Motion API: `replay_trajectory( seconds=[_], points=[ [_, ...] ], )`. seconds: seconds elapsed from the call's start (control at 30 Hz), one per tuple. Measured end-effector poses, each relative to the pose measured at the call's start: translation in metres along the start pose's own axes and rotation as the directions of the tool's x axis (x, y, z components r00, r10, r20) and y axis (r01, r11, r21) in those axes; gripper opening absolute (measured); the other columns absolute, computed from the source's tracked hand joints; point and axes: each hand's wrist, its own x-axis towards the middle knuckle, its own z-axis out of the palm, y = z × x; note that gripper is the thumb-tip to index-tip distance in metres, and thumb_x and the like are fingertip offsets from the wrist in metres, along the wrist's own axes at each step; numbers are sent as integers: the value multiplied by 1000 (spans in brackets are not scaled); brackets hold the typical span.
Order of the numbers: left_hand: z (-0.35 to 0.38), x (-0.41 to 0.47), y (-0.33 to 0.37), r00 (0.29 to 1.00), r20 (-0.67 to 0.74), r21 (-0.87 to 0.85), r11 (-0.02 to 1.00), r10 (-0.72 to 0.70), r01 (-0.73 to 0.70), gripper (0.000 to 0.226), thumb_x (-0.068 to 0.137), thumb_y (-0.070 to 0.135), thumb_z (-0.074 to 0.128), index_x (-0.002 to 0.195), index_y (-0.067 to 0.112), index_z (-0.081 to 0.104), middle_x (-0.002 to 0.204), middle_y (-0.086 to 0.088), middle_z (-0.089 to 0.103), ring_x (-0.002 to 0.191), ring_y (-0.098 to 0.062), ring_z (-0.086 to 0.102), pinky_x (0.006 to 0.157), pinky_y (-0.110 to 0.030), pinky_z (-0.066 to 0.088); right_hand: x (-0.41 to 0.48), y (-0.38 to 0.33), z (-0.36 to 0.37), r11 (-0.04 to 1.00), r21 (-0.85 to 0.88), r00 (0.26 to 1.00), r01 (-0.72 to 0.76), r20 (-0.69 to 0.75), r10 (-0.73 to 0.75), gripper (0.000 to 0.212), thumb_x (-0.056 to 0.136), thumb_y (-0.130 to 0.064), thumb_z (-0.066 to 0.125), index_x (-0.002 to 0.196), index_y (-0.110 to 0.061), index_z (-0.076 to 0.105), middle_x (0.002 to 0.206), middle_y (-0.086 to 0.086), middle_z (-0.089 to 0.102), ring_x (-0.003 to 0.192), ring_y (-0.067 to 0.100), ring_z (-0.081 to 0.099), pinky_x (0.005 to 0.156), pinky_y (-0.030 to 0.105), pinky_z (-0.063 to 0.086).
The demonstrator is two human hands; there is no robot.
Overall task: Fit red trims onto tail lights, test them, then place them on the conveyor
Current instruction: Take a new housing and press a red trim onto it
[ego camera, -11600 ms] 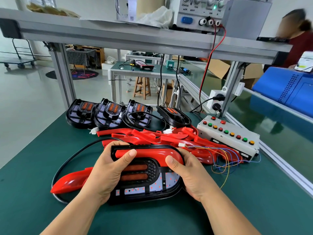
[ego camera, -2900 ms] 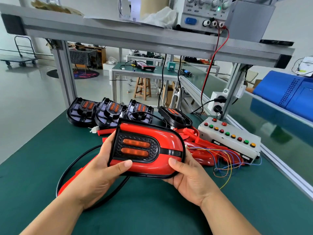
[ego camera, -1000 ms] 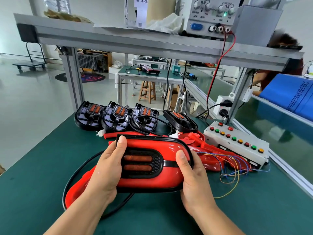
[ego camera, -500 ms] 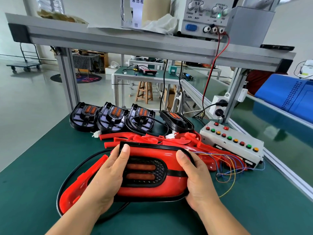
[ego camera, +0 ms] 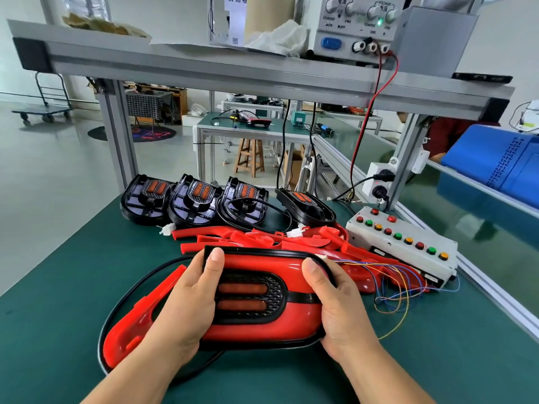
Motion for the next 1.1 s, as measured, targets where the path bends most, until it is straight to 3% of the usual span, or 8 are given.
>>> replay_trajectory(
  seconds=[0.13,0.3,0.4,0.5,0.67,0.87,1.1],
  points=[
    [1,1,0,998,-28,39,998,59,-58,50,80,57,50,110,19,60,91,-19,75,74,-41,73,53,-40,59,0,2,2,1000,-9,1000,2,-18,-2,36,68,-37,77,94,-13,74,101,20,73,89,33,70,88,57,55],
    [-3,3,-2,1000,-17,50,999,13,-12,52,82,60,48,108,17,60,90,-20,75,74,-42,73,54,-39,59,-2,2,3,999,-32,999,-24,-31,23,40,68,-41,77,95,-12,73,102,21,73,92,36,70,87,58,55],
    [-4,3,-2,1000,-11,75,997,-19,20,50,82,62,47,107,20,60,91,-20,75,75,-42,73,55,-40,59,-2,1,2,997,-63,999,-47,-19,46,53,63,-50,79,99,-11,72,102,18,74,95,35,71,87,53,56],
    [-5,4,-2,1000,-18,87,996,-17,19,40,83,62,50,99,28,64,93,-19,75,76,-42,73,56,-41,60,-3,0,1,995,-63,997,-76,29,78,71,44,-60,91,97,-16,75,102,16,74,95,33,72,85,50,57],
    [-4,3,-3,999,-25,86,996,-26,28,45,80,62,54,109,28,61,94,-18,75,78,-41,73,58,-43,60,-3,1,-2,989,-13,989,-144,36,145,49,60,-28,89,103,-12,74,105,20,73,97,41,70,88,62,53],
    [-4,5,-1,999,-13,87,996,-35,36,37,79,62,56,99,32,66,94,-19,75,79,-42,73,58,-44,60,-3,0,0,986,-2,986,-166,31,166,46,62,-27,89,103,-13,74,105,19,73,96,39,70,86,57,56],
    [-8,8,-3,999,-15,105,993,-53,54,45,96,52,42,115,15,58,92,-19,75,77,-41,73,57,-40,60,1,-3,-4,968,44,966,-247,93,242,39,74,-34,73,102,-7,75,108,22,72,97,37,70,86,53,57]
  ],
)
